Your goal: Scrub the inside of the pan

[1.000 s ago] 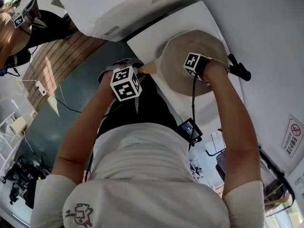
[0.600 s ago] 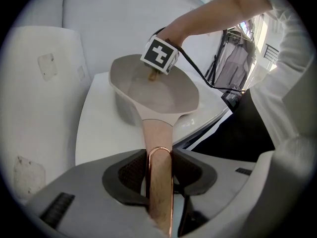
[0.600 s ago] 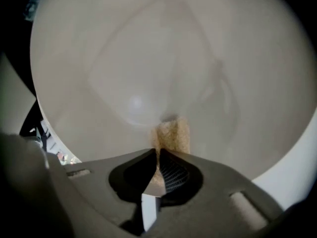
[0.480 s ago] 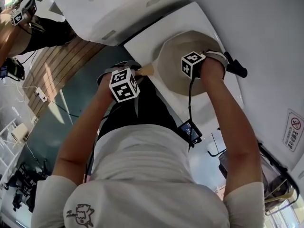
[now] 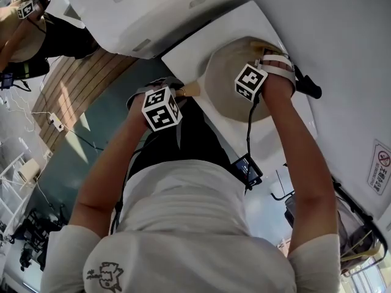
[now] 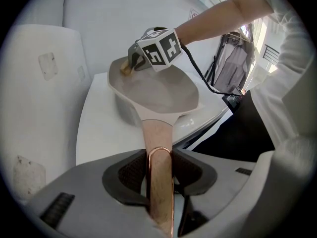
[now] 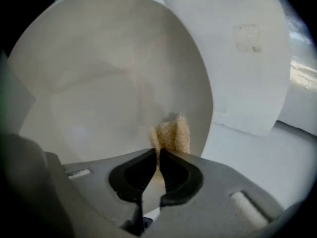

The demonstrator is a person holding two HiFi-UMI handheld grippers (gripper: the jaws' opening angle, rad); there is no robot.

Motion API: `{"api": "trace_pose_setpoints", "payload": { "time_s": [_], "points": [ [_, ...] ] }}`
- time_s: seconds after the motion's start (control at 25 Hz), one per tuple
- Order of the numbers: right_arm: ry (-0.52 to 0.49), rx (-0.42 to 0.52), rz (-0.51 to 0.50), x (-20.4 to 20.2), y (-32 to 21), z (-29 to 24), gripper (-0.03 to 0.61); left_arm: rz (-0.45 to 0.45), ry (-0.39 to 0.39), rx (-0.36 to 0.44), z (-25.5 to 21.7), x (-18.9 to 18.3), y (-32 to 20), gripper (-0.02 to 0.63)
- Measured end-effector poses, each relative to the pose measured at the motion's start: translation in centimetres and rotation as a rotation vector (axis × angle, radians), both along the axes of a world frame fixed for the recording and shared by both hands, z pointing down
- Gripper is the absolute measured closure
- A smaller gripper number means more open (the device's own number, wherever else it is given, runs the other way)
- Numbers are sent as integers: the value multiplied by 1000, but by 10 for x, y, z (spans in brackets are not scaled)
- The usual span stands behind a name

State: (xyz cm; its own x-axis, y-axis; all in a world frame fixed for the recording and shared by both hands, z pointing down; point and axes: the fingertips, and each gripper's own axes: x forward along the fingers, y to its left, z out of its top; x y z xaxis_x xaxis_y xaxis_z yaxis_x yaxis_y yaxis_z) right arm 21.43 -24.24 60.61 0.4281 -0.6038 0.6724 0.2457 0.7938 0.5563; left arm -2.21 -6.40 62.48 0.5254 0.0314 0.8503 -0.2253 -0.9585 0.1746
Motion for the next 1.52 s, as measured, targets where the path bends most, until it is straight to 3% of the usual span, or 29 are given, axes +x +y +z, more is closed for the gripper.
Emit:
{"api": "trace_pose_setpoints", "payload": {
  "time_s": [0.2,0.44,0.88,1.12,1.32,1.52],
  "points": [
    [-180,24,-134,-51,-9,6,555,-5,-4,6,0,-1,-2,459],
    [-358,-30,-182,-90,1,24,554,-18,4,-2,0,-3,-2,459],
    [-733,-360,-159,-158,68,48,552,-33,-2,-5,0,-9,-5,459],
    [-872,-580,-38,-167,109,55,551,-36,-17,-2,1,-10,-4,458],
    [-937,-759,131,-168,141,53,550,-46,-23,-2,1,-11,-3,459],
    [-876,-936,292,-152,171,56,551,-46,-24,-1,0,-11,-2,459]
  ]
}}
